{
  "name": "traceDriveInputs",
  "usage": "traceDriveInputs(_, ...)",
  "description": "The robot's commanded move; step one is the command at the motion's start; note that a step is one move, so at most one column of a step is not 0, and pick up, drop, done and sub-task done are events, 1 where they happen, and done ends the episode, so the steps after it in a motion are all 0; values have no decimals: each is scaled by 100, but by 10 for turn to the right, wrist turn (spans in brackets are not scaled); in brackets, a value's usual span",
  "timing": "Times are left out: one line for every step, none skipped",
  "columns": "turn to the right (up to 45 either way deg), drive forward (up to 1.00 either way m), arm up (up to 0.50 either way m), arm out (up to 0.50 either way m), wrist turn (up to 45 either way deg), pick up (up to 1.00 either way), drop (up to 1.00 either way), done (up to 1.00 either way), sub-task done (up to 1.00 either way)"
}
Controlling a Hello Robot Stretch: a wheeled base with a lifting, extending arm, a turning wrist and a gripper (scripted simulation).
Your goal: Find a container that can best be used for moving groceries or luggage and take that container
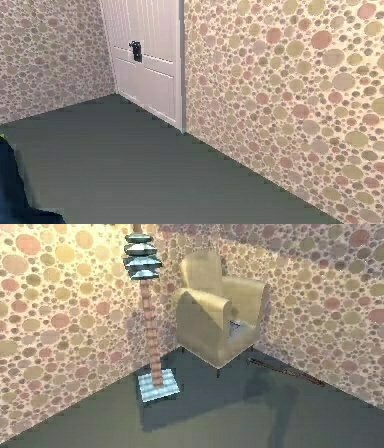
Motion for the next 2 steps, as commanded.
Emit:
traceDriveInputs(0, 80, 0, 0, 0, 0, 0, 0, 0)
traceDriveInputs(-420, 0, 0, 0, 0, 0, 0, 0, 0)
